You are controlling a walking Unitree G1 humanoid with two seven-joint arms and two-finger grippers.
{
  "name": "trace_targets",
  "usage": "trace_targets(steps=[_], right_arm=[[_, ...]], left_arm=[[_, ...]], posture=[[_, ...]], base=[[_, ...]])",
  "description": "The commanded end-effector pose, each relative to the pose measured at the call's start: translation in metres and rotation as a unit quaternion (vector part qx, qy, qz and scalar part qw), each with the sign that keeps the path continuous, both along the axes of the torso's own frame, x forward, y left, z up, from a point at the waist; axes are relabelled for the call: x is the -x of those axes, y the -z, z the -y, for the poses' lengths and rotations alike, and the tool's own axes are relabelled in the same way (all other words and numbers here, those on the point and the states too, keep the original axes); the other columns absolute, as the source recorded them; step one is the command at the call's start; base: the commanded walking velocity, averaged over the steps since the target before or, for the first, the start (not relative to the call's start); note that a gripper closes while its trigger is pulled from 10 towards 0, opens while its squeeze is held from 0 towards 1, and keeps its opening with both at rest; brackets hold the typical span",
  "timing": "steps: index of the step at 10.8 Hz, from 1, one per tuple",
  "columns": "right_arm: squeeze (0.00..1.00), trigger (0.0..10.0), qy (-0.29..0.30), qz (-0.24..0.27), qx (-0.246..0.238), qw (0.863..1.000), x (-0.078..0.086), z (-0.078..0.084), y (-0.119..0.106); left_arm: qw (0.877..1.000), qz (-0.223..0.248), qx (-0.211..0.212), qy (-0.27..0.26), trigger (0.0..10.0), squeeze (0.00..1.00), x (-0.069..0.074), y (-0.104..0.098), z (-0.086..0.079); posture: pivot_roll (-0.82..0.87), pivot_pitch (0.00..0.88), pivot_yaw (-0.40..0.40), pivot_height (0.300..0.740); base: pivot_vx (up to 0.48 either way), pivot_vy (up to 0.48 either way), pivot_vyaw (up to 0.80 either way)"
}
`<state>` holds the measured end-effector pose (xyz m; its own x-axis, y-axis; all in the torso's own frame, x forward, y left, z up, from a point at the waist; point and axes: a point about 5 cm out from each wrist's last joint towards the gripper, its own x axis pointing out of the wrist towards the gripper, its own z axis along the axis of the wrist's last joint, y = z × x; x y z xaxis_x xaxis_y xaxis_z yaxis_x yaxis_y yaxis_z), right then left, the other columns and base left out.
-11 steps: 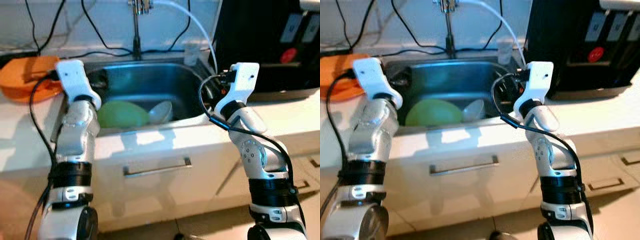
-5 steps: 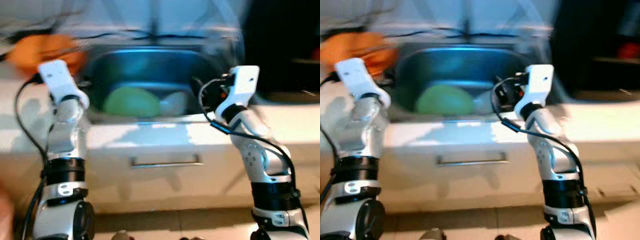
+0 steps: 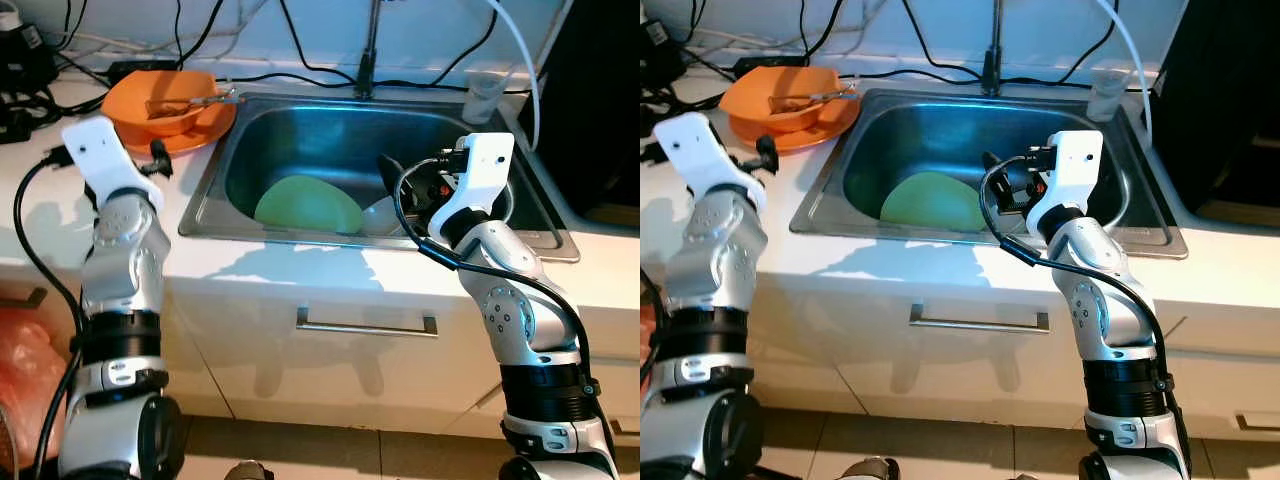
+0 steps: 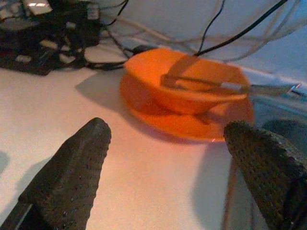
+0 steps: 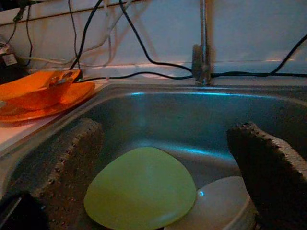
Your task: Kitchen organization
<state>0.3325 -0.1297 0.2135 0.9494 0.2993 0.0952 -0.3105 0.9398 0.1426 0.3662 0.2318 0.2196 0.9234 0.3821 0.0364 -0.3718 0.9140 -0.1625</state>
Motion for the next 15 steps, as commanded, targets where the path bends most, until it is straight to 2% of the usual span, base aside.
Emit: trace_targets(steps=[1, 4, 6, 8, 12, 15], right_arm=[[0.00, 10.0, 0.007, 0.009, -0.003, 1.000, 0.001, 0.005, -0.005], [0.00, 10.0, 0.001, 0.018, -0.001, 1.000, 0.001, 0.003, -0.007], [0.00, 10.0, -0.003, 0.031, 0.001, 1.000, 0.000, 0.002, -0.012], [0.00, 10.0, -0.003, 0.035, 0.001, 0.999, -0.001, 0.002, -0.014], [0.00, 10.0, -0.006, 0.042, 0.004, 0.999, 0.000, 0.003, -0.016], [0.00, 10.0, -0.007, 0.039, 0.006, 0.999, 0.001, 0.002, -0.014]], left_arm=[[1.000, 0.004, 0.004, 0.006, 10.0, 0.00, -0.001, -0.006, -0.001], [1.000, 0.028, 0.002, 0.005, 10.0, 0.00, -0.001, -0.016, -0.001], [0.999, 0.037, -0.020, 0.015, 10.0, 0.00, -0.001, -0.020, 0.003], [0.999, 0.036, -0.006, 0.019, 10.0, 0.00, -0.002, -0.017, 0.003], [0.998, 0.057, -0.007, 0.017, 10.0, 0.00, -0.003, -0.027, 0.005], [0.999, 0.051, -0.004, 0.009, 10.0, 0.00, -0.003, -0.024, 0.005]], posture=[[-0.06, 0.056, -0.011, 0.740], [-0.06, 0.054, -0.007, 0.740], [-0.06, 0.048, -0.009, 0.740], [-0.06, 0.044, -0.009, 0.740], [-0.06, 0.038, -0.007, 0.740], [-0.06, 0.039, -0.007, 0.740]], base=[[0.000, 0.000, 0.00], [0.296, 0.000, 0.00], [0.159, 0.000, 0.00], [0.411, 0.246, 0.00], [0.411, 0.128, 0.00], [0.000, 0.000, 0.00]])
